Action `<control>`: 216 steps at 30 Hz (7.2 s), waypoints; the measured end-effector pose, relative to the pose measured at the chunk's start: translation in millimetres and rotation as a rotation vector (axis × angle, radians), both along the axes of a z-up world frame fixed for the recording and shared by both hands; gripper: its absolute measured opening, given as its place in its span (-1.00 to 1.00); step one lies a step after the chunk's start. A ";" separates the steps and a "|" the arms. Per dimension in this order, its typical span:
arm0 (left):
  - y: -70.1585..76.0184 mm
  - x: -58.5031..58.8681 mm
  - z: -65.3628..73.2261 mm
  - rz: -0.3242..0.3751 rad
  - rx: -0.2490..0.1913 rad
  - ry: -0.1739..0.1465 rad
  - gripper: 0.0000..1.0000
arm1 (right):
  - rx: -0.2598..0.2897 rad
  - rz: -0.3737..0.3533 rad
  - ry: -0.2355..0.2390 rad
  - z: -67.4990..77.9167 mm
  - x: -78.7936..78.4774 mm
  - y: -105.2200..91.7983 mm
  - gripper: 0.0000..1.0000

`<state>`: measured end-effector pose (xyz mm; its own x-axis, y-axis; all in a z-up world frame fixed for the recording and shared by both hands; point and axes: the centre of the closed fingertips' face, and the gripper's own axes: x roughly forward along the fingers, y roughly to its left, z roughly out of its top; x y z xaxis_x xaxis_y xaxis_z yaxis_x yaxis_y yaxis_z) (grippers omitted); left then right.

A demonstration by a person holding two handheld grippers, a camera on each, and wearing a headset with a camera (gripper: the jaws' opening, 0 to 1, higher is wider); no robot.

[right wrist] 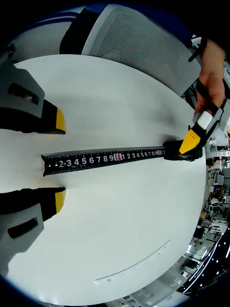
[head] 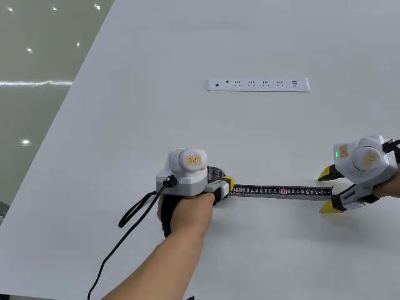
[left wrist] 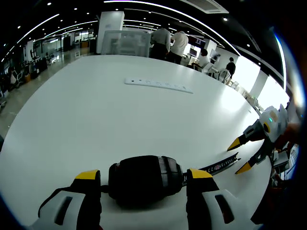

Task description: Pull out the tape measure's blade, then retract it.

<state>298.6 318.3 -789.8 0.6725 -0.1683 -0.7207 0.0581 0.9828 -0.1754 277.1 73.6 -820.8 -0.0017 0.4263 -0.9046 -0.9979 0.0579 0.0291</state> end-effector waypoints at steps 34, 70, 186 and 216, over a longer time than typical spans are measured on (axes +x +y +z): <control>-3.1 -1.2 1.0 -0.008 -0.008 -0.004 0.22 | -0.016 0.021 -0.032 -0.6 5.1 -15.5 -0.73; -2.9 -2.4 2.4 -0.052 -0.010 -0.029 0.10 | -0.003 0.064 -0.051 0.2 3.3 -13.6 -0.78; -1.9 -2.5 4.6 -0.075 -0.062 -0.033 0.08 | 0.161 0.119 0.003 -2.7 0.8 115.4 -0.78; -2.9 -5.3 4.1 -0.085 -0.062 -0.032 0.08 | 0.183 0.138 0.002 -2.2 -0.1 136.7 -0.78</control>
<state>293.3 315.3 -785.8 0.6763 -0.2688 -0.6859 0.1470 0.9616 -0.2320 277.0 210.3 -823.0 -0.0736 0.5789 -0.8121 -0.9959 -0.0861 0.0289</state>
